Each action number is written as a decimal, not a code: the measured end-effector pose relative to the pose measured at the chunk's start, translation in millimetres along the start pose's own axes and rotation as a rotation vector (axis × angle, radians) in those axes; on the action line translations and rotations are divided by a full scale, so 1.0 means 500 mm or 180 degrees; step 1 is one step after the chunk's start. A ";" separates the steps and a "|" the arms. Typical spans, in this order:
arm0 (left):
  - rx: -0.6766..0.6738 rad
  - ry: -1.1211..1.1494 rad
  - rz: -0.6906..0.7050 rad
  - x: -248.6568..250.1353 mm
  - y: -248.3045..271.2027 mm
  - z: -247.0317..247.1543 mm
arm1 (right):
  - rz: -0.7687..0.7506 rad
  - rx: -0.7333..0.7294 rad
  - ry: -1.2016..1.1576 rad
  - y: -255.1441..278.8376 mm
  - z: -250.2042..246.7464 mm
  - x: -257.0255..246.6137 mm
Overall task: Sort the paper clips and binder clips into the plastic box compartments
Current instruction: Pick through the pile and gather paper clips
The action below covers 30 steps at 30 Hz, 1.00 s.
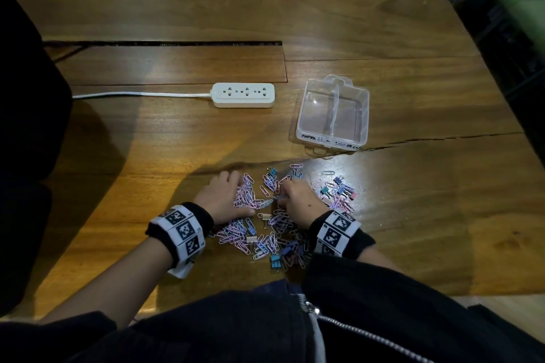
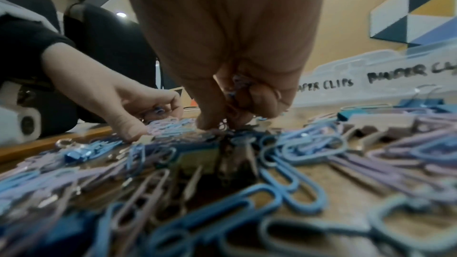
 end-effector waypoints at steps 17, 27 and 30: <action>-0.0368 0.0814 0.0570 0.030 0.006 0.011 | 0.0130 -0.0532 -0.4360 0.014 -0.024 0.037; -0.0434 0.3805 0.0457 0.019 0.006 -0.018 | -0.0103 -0.0177 -0.1826 -0.019 -0.007 -0.038; -0.0559 0.4048 0.0562 0.030 0.010 -0.024 | -0.0105 -0.0026 -0.0140 -0.025 0.018 -0.056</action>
Point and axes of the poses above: each hand's wrist, its own y-axis away from the middle knuckle, its own z-axis out of the palm, x = y × z, the point moved 6 cm from there along -y, towards the middle knuckle, and after that the axes turned 6 degrees about -x, right-handed, at the moved point
